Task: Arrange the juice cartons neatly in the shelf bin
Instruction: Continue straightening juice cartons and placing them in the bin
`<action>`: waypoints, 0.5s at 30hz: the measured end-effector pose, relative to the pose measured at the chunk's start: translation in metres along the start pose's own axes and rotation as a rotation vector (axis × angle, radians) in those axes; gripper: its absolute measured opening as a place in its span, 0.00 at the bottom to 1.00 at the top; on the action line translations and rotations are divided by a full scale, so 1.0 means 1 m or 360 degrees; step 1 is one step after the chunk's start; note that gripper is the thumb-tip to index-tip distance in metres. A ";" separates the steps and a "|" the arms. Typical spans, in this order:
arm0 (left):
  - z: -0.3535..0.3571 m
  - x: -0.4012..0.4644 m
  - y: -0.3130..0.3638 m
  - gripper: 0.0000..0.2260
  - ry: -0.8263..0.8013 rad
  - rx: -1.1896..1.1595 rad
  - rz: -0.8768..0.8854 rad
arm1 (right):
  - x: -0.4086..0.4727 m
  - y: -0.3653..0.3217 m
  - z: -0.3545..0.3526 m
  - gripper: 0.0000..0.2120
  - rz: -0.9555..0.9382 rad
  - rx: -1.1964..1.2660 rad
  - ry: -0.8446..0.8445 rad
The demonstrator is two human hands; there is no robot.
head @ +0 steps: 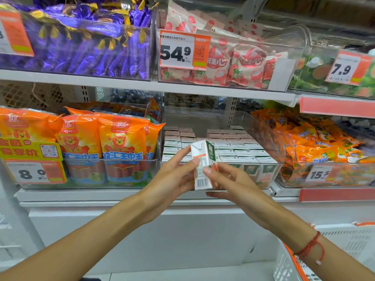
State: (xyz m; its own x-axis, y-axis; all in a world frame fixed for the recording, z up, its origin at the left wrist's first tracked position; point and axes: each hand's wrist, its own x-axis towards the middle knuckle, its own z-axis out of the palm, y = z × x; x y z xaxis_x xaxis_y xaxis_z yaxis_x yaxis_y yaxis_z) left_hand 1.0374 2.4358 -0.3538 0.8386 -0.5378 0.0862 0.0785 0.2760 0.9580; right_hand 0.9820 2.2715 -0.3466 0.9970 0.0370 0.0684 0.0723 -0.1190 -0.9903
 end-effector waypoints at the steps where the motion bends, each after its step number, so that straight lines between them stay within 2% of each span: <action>1: 0.002 -0.001 -0.001 0.19 -0.0024 0.0056 0.0055 | 0.000 0.001 0.002 0.19 -0.0053 -0.0020 -0.0016; 4: 0.005 -0.004 0.003 0.15 0.0015 0.0282 0.0222 | 0.000 0.004 0.002 0.19 -0.0208 -0.0089 0.0110; 7: 0.004 -0.004 0.012 0.18 0.0110 0.0497 0.0347 | 0.004 0.006 -0.006 0.25 -0.0379 -0.0576 0.0436; 8: 0.003 -0.003 0.013 0.15 0.0136 0.0551 0.0371 | 0.004 0.006 -0.007 0.27 -0.0458 -0.0702 0.0489; 10: 0.002 -0.001 0.014 0.09 0.0164 0.0651 0.0402 | 0.006 0.006 -0.010 0.31 -0.0649 -0.0940 0.0511; 12: 0.001 0.000 0.015 0.13 0.0213 0.0828 0.0438 | 0.011 0.008 -0.014 0.34 -0.0807 -0.1190 0.0467; 15: 0.004 0.003 0.019 0.13 0.0213 0.0995 0.0465 | 0.020 0.013 -0.025 0.35 -0.0883 -0.1358 0.0375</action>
State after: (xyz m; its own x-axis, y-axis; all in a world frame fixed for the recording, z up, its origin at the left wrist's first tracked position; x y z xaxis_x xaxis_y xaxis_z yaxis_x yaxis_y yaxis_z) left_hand 1.0397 2.4359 -0.3347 0.8405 -0.3975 0.3682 -0.4511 -0.1369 0.8819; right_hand 1.0038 2.2459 -0.3552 0.7914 0.1172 0.6000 0.4263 -0.8092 -0.4042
